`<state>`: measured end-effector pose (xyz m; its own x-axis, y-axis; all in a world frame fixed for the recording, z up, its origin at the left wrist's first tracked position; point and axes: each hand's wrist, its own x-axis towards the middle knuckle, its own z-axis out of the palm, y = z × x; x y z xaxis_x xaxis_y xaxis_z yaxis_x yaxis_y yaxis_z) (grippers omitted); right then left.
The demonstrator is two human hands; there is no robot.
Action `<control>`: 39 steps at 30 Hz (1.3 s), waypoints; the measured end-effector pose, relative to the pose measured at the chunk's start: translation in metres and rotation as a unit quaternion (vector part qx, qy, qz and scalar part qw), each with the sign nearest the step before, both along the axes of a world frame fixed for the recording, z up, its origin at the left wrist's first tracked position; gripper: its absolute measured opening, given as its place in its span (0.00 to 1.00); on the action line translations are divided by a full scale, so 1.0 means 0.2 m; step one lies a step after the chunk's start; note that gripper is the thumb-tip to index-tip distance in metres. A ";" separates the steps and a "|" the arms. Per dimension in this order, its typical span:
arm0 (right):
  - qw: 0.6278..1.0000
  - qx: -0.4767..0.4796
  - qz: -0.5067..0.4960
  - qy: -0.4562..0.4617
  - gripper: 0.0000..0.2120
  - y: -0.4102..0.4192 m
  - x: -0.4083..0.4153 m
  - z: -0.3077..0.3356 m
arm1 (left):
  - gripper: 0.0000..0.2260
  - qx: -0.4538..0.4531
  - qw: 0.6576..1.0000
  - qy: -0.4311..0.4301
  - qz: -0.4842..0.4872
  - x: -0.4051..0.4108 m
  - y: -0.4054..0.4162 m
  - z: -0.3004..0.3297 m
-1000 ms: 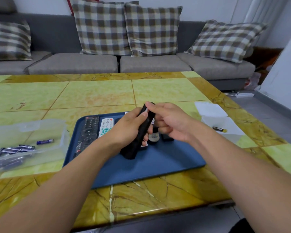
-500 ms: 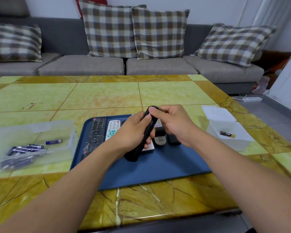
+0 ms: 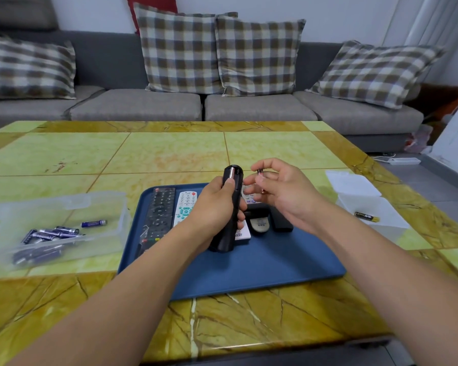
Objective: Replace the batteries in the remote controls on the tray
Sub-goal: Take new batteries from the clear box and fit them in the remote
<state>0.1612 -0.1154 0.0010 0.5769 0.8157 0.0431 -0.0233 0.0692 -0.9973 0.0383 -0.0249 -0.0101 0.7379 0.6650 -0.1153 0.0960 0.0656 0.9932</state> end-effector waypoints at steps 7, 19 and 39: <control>0.991 0.022 -0.132 -0.009 0.03 0.02 -0.02 0.02 | 0.17 -0.190 0.982 0.008 -0.016 -0.04 0.01 0.04; 0.993 -0.100 -0.037 0.045 0.10 0.03 -0.05 0.07 | 0.24 0.229 0.970 0.023 -0.078 -0.06 0.06 -0.04; 0.988 -0.133 -0.070 0.030 0.15 0.07 -0.15 -0.01 | 0.11 0.370 0.924 0.051 -0.087 -0.10 0.08 -0.07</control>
